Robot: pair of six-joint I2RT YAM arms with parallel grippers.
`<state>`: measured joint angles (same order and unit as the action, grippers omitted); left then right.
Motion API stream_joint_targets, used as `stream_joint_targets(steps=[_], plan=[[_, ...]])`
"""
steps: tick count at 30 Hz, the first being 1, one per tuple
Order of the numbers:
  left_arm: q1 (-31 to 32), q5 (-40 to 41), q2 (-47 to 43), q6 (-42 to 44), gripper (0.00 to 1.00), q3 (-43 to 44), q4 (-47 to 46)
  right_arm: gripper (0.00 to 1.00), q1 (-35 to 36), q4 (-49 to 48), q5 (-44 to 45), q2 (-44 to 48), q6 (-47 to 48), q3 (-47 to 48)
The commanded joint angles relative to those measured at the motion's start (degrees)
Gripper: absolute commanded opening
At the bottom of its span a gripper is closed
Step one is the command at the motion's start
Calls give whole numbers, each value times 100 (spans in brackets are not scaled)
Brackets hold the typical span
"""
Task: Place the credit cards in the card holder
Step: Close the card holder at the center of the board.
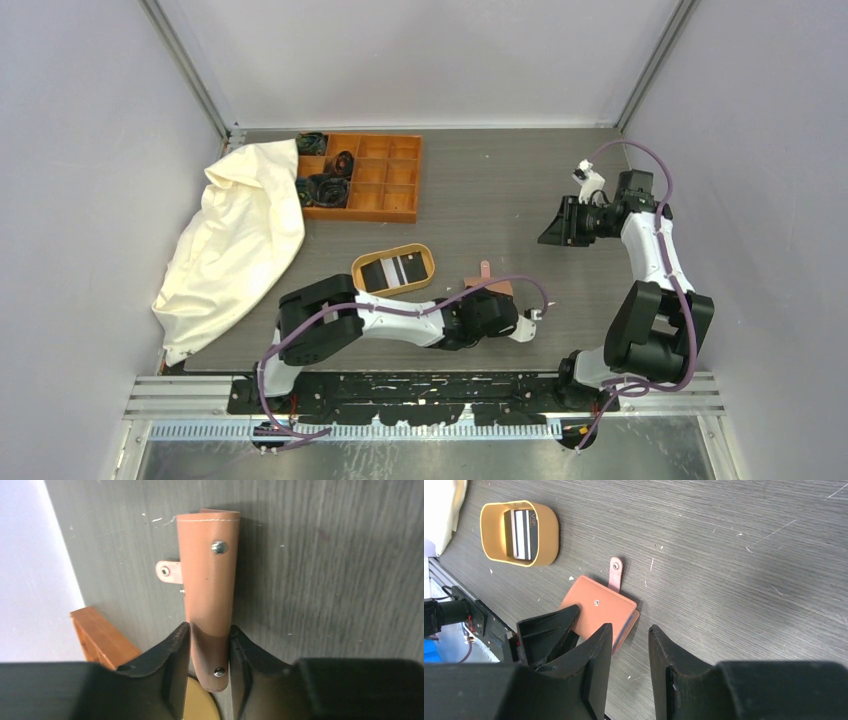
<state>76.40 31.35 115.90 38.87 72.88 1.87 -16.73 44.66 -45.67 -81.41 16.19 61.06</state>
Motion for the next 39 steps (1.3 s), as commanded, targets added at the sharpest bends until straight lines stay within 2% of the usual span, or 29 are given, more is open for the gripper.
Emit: stream_joint_targets(steps=[1, 2, 3, 5, 7, 10, 11, 12, 13, 14, 17, 19, 21, 23, 24, 27, 29, 32, 39], plan=[[-12, -419, -20, -727, 43, -32, 252, 39, 3, 42, -308, -41, 142, 121], [-13, -460, -35, -943, 51, -21, 332, 40, 15, 76, -339, -46, 219, 130], [-18, -471, -88, -1109, 65, -43, 378, 41, 39, 142, -376, -47, 324, 134], [-30, -598, -286, -1376, 79, -187, 341, 44, 104, 182, -428, 1, 549, 122], [-49, -785, -592, -1662, 84, -361, 292, 48, 185, 173, -425, 120, 836, 73], [-51, -1125, -1172, -2111, 85, -647, 185, 56, 287, 22, -454, 462, 1420, -95], [-57, -1244, -1392, -2254, 85, -789, 154, 61, 319, -93, -478, 622, 1628, -209], [-62, -1359, -1597, -2401, 85, -935, 84, 71, 356, -251, -488, 818, 1851, -345], [-59, -1510, -1831, -2525, 85, -1132, -78, 95, 397, -506, -517, 1032, 2038, -534], [-68, -1655, -2121, -2651, 85, -1339, -310, 99, 430, -725, -643, 1259, 2360, -736], [-201, -2288, -2732, -3205, 84, -2074, -996, 100, 454, -1626, -1275, 1809, 2619, -1398], [-504, -2983, -3061, -3964, 82, -2557, -1471, 99, 526, -1814, -1884, 1721, 2939, -1582], [-999, -3926, -3280, -4715, 78, -3122, -2171, 99, 830, -1098, -1985, 1147, 3481, -1106], [-1367, -4538, -3410, -5312, 74, -3670, -2974, 90, 1254, 401, -1659, 208, 4438, -266], [-1498, -4714, -3457, -5565, 72, -3899, -3353, 83, 1453, 1077, -1451, -285, 4455, 177], [-1602, -4750, -3630, -5912, 68, -4394, -3937, 66, 1671, 1503, -967, -1586, 2978, 1147], [-1607, -4668, -3761, -6055, 67, -4679, -4153, 63, 1837, 1485, -632, -2100, 2384, 1409], [-1606, -4556, -3815, -6286, 66, -5106, -4846, 65, 1930, 846, -62, -2345, 1328, 1379], [-1616, -4711, -3671, -6365, 57, -5171, -5128, 59, 2011, 989, 266, -3099, 1056, 1785]])
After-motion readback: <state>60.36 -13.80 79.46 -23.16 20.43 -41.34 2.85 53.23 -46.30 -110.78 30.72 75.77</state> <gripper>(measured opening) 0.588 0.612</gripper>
